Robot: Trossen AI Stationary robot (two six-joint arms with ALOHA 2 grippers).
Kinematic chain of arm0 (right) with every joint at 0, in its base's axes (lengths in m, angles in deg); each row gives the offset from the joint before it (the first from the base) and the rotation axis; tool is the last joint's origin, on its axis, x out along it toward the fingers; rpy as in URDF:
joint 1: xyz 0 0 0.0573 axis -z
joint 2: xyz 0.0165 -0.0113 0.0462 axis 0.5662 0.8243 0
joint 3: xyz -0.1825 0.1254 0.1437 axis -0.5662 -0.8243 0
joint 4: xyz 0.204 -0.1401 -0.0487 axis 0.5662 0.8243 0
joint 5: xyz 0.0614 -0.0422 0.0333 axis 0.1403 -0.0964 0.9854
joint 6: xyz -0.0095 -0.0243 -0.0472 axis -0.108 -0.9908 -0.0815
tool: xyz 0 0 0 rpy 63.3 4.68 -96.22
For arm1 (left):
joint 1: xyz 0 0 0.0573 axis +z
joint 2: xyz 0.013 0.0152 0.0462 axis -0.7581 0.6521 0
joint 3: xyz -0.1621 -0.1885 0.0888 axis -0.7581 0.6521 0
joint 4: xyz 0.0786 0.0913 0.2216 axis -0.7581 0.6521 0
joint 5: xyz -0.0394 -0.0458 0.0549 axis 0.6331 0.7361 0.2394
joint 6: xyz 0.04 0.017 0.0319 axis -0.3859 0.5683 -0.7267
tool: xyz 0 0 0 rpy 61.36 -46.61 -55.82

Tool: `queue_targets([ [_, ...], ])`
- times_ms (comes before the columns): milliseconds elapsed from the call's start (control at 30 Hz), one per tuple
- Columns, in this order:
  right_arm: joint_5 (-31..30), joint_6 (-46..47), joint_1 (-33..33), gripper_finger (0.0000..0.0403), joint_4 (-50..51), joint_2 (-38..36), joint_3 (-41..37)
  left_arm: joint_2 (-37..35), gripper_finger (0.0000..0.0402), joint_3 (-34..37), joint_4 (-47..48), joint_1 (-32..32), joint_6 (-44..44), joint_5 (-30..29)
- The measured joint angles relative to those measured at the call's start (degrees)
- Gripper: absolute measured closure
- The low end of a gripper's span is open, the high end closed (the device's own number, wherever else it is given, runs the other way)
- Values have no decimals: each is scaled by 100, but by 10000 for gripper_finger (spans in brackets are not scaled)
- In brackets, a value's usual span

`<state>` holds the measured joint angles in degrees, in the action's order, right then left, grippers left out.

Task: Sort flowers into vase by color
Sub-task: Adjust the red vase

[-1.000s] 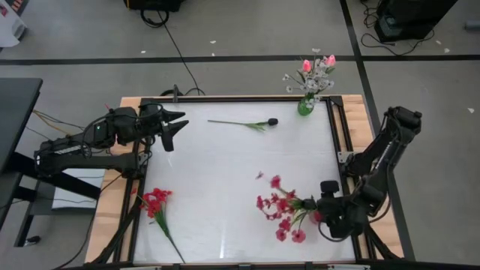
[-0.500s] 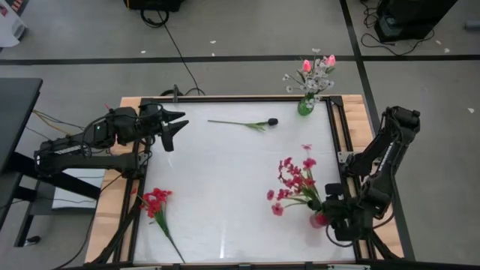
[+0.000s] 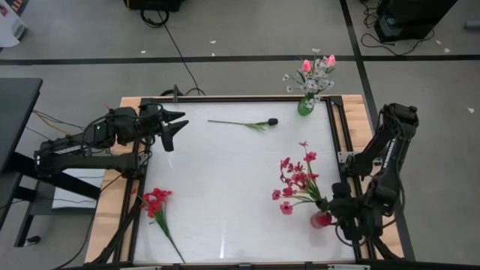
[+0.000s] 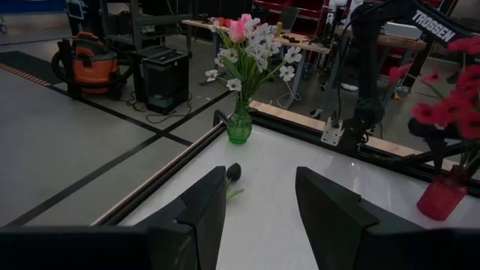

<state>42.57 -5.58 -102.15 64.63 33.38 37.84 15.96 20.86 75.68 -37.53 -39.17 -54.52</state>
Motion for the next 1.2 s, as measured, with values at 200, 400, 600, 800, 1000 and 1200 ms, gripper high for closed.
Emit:
queue_targets([
  [200,-117,123,-65,179,-26,-11,0,0,235,0,2,0,0,-2],
  [400,-275,135,-63,217,-227,11,-62,0,235,0,3,0,-1,-2],
  [600,-447,248,-58,230,-802,7,-397,0,235,0,4,0,-27,-2],
  [800,-773,76,117,231,-794,9,-435,0,235,0,5,0,-29,-2],
  [1000,-788,-437,481,230,-847,13,-439,0,235,0,4,0,-58,-2],
  [1200,-639,-502,508,217,-1080,-55,-238,0,235,0,4,0,-200,-2],
])
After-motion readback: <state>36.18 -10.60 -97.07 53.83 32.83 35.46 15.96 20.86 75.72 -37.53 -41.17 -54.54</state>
